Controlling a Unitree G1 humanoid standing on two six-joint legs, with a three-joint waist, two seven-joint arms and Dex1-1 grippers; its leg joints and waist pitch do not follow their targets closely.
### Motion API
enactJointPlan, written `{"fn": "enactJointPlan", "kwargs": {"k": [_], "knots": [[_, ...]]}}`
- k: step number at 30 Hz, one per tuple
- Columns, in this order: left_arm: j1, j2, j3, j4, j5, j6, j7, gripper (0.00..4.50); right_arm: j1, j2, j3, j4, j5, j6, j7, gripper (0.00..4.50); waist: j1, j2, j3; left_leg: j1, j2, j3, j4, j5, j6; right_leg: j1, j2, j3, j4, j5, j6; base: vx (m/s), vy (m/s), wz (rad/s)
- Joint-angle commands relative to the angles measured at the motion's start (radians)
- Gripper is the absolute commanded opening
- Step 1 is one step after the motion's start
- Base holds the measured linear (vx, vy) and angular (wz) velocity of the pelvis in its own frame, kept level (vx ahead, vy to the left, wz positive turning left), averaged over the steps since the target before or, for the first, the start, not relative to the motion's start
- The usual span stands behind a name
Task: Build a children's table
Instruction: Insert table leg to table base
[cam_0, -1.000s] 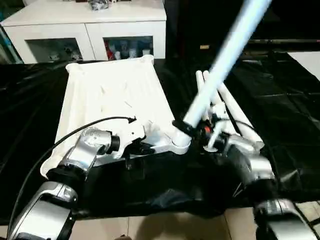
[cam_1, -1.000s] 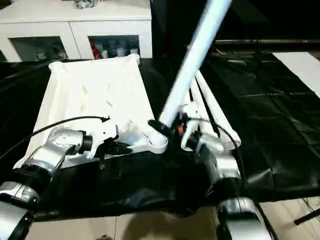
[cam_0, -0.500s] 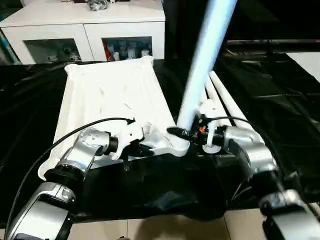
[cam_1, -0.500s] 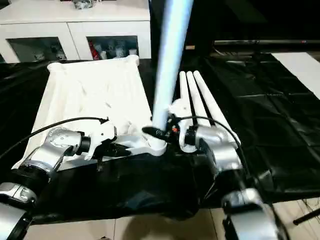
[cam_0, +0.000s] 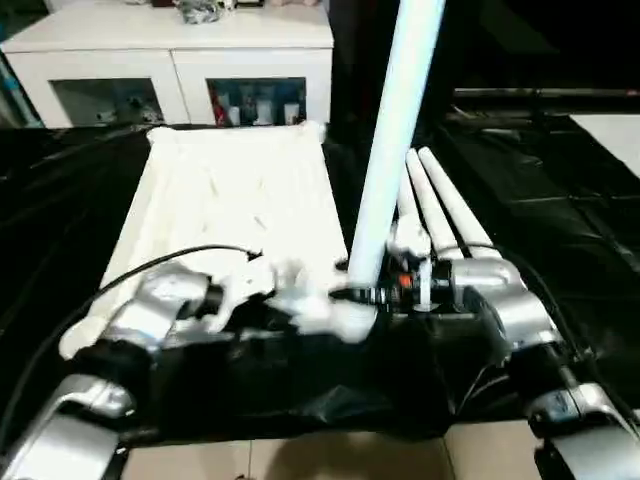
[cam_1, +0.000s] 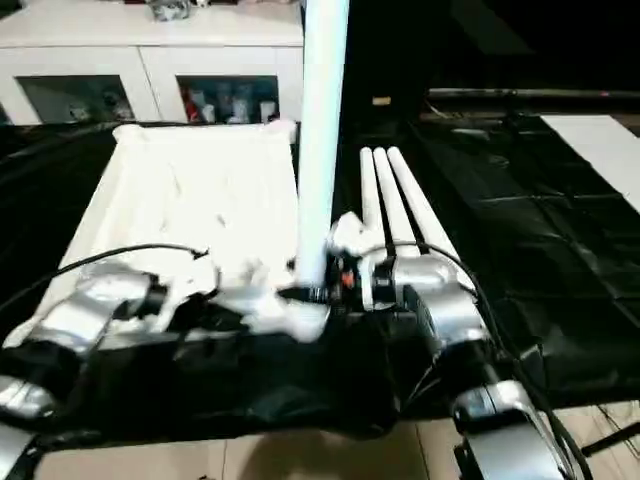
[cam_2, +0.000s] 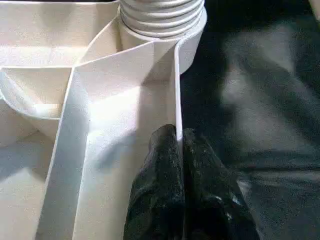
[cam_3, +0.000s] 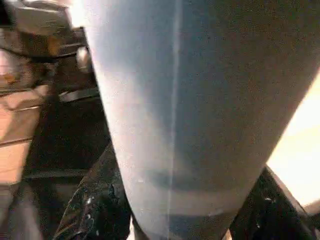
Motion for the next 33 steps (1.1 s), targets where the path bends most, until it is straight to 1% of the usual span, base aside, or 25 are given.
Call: {"fn": "enactJointPlan", "kwargs": {"k": [1,4,7,11,13,14,15,16,17,18,19,20,21,22,23,24,25,26,27,28,29,30,31,32,33], "knots": [[-0.008,0.005,-0.015,-0.063,-0.05,-0.021,-0.103,0.0,0.07,-0.026,0.079,0.086,-0.047,0.081,0.045,1.86,-0.002,0.002,-0.045,0.001,0.027,0.0,-0.071,-0.263,0.048,0.048,-0.065,0.05,-0.085,-0.392,-0.149,0.0,0.0,0.0],[-0.011,0.013,-0.013,-0.062,-0.045,-0.025,-0.107,0.0,0.076,-0.03,0.091,0.08,-0.052,0.076,0.065,1.86,-0.002,0.003,-0.044,0.006,0.027,-0.001,-0.073,-0.287,0.036,0.044,-0.065,0.051,-0.089,-0.416,-0.144,0.0,0.0,0.0],[-0.011,0.021,0.002,-0.053,-0.036,-0.018,-0.085,0.0,0.077,-0.021,0.098,0.094,-0.071,0.054,0.06,1.86,-0.004,0.0,-0.045,0.007,0.027,-0.002,-0.073,-0.3,0.029,0.044,-0.065,0.051,-0.09,-0.424,-0.141,0.0,0.0,0.0],[-0.015,0.02,0.011,-0.035,-0.015,-0.008,-0.029,0.0,0.056,0.005,0.068,0.144,-0.081,0.033,-0.023,1.86,-0.006,-0.003,-0.043,0.005,0.025,-0.003,-0.074,-0.306,0.025,0.044,-0.066,0.05,-0.092,-0.445,-0.134,0.0,0.0,0.0],[-0.019,0.019,0.015,-0.017,0.011,0.007,0.041,0.0,0.019,0.033,0.032,0.229,-0.106,-0.003,-0.167,1.86,-0.013,-0.005,-0.038,0.012,0.023,-0.007,-0.075,-0.349,0.014,0.038,-0.069,0.047,-0.1,-0.535,-0.11,0.0,0.0,0.0],[-0.02,0.018,0.018,-0.008,0.023,0.014,0.077,0.0,0.0,0.047,0.012,0.273,-0.115,-0.018,-0.245,1.86,-0.017,-0.003,-0.033,0.014,0.021,-0.008,-0.075,-0.369,0.009,0.033,-0.069,0.045,-0.105,-0.574,-0.102,0.0,0.0,0.0],[-0.02,0.017,0.023,-0.003,0.031,0.034,0.109,0.0,-0.017,0.059,-0.009,0.311,-0.117,-0.027,-0.315,1.86,-0.019,-0.005,-0.033,0.016,0.018,-0.011,-0.074,-0.378,0.001,0.035,-0.072,0.042,-0.109,-0.605,-0.089,0.0,0.0,0.0],[-0.019,0.014,0.031,-0.001,0.037,0.065,0.149,0.0,-0.038,0.074,-0.037,0.353,-0.112,-0.029,-0.395,1.86,-0.036,-0.005,-0.027,0.024,0.013,-0.018,-0.072,-0.432,-0.018,0.028,-0.071,0.029,-0.122,-0.708,-0.048,0.0,0.0,0.0],[-0.019,0.014,0.031,-0.001,0.037,0.065,0.149,0.0,-0.038,0.074,-0.037,0.353,-0.112,-0.029,-0.395,1.86,-0.044,-0.003,-0.028,0.026,0.011,-0.022,-0.071,-0.446,-0.02,0.029,-0.07,0.024,-0.127,-0.721,-0.038,0.0,0.0,0.0],[-0.018,0.0,0.051,-0.008,0.032,0.134,0.205,0.0,-0.073,0.1,-0.086,0.416,-0.089,-0.015,-0.518,1.86,-0.054,-0.005,-0.031,0.022,0.014,-0.027,-0.074,-0.461,-0.02,0.036,-0.071,0.02,-0.128,-0.705,-0.033,0.0,0.0,0.0],[-0.017,-0.012,0.063,-0.016,0.026,0.168,0.234,0.0,-0.09,0.113,-0.109,0.446,-0.077,-0.008,-0.578,1.86,-0.068,-0.001,-0.029,0.023,0.017,-0.035,-0.08,-0.498,-0.017,0.04,-0.068,0.006,-0.132,-0.674,-0.042,0.0,0.0,0.0],[-0.017,-0.012,0.063,-0.016,0.026,0.168,0.234,0.0,-0.09,0.113,-0.109,0.446,-0.077,-0.008,-0.578,1.86,-0.077,0.004,-0.027,0.02,0.02,-0.039,-0.083,-0.522,-0.017,0.043,-0.068,0.002,-0.132,-0.662,-0.044,0.0,0.0,0.0],[-0.015,-0.019,0.069,-0.024,0.023,0.189,0.25,0.0,-0.098,0.119,-0.121,0.462,-0.07,-0.005,-0.61,1.86,-0.081,0.008,-0.025,0.022,0.02,-0.043,-0.084,-0.552,-0.015,0.045,-0.067,-0.007,-0.137,-0.659,-0.042,0.0,0.0,0.0],[-0.014,-0.031,0.071,-0.041,0.034,0.236,0.295,0.0,-0.114,0.132,-0.14,0.494,-0.059,-0.006,-0.671,1.86,-0.094,0.01,-0.02,0.025,0.025,-0.053,-0.09,-0.62,-0.014,0.049,-0.069,-0.025,-0.141,-0.659,-0.033,0.0,0.0,0.0],[-0.012,-0.043,0.074,-0.06,0.048,0.28,0.34,0.0,-0.127,0.143,-0.155,0.519,-0.05,-0.007,-0.72,1.86,-0.099,0.005,-0.024,0.032,0.022,-0.051,-0.085,-0.623,-0.012,0.048,-0.07,-0.025,-0.15,-0.652,-0.033,0.0,0.0,0.0],[-0.01,-0.054,0.076,-0.084,0.059,0.328,0.377,0.0,-0.139,0.153,-0.168,0.542,-0.041,-0.008,-0.768,1.86,-0.103,0.011,-0.019,0.043,0.024,-0.053,-0.085,-0.649,-0.013,0.045,-0.072,-0.037,-0.152,-0.642,-0.041,0.0,0.0,0.0],[-0.008,-0.071,0.08,-0.118,0.075,0.395,0.425,0.0,-0.155,0.167,-0.182,0.572,-0.033,-0.015,-0.825,1.86,-0.114,0.01,-0.017,0.041,0.028,-0.056,-0.087,-0.68,-0.011,0.054,-0.071,-0.056,-0.154,-0.628,-0.029,0.0,0.0,0.0],[-0.003,-0.092,0.085,-0.17,0.085,0.474,0.462,0.0,-0.171,0.182,-0.196,0.599,-0.025,-0.022,-0.877,1.85,-0.113,0.02,-0.009,0.04,0.034,-0.062,-0.097,-0.717,-0.012,0.058,-0.067,-0.067,-0.155,-0.626,-0.022,0.0,0.0,0.0],[0.0,-0.102,0.087,-0.196,0.086,0.509,0.471,0.0,-0.178,0.189,-0.202,0.609,-0.021,-0.024,-0.896,1.85,-0.114,0.02,-0.009,0.032,0.043,-0.065,-0.107,-0.752,-0.015,0.07,-0.065,-0.068,-0.141,-0.598,-0.022,-0.065,0.004,-0.06],[0.011,-0.135,0.085,-0.294,0.089,0.607,0.498,0.0,-0.201,0.219,-0.207,0.642,-0.02,-0.037,-0.953,1.85,-0.092,0.036,-0.011,-0.026,0.092,-0.073,-0.183,-0.876,-0.043,0.132,-0.06,-0.015,0.022,-0.342,-0.076,-0.065,0.004,-0.06],[0.011,-0.137,0.085,-0.3,0.089,0.612,0.499,0.0,-0.203,0.22,-0.207,0.644,-0.021,-0.037,-0.956,1.85,-0.081,0.028,-0.001,-0.034,0.093,-0.067,-0.207,-0.896,-0.04,0.125,-0.051,0.001,0.05,-0.286,-0.079,-0.054,-0.035,0.01],[0.013,-0.143,0.084,-0.319,0.089,0.628,0.504,0.0,-0.207,0.226,-0.207,0.65,-0.022,-0.04,-0.966,1.85,-0.083,-0.009,-0.002,0.02,0.048,-0.046,-0.156,-0.844,-0.037,0.058,-0.057,0.034,-0.02,-0.46,-0.07,0.052,-0.075,0.04],[0.022,-0.152,0.076,-0.378,0.098,0.671,0.52,0.0,-0.218,0.248,-0.203,0.665,-0.03,-0.045,-0.987,1.85,-0.078,-0.039,0.011,0.115,-0.043,-0.024,0.022,-0.575,-0.026,-0.06,-0.11,-0.014,-0.202,-1.01,0.014,0.052,-0.075,0.04],[0.023,-0.152,0.073,-0.391,0.1,0.682,0.526,0.0,-0.222,0.254,-0.204,0.671,-0.033,-0.047,-0.994,1.85,-0.088,-0.044,0.009,0.102,-0.048,-0.027,0.063,-0.451,-0.009,-0.047,-0.145,-0.018,-0.214,-1.102,0.033,0.052,-0.064,-0.25],[0.023,-0.152,0.072,-0.394,0.1,0.685,0.528,0.0,-0.223,0.256,-0.204,0.673,-0.034,-0.047,-0.996,1.85,-0.087,-0.041,0.006,0.058,-0.038,-0.034,0.046,-0.369,0.006,0.004,-0.159,-0.022,-0.205,-1.109,0.047,0.067,0.011,-0.47]]}}
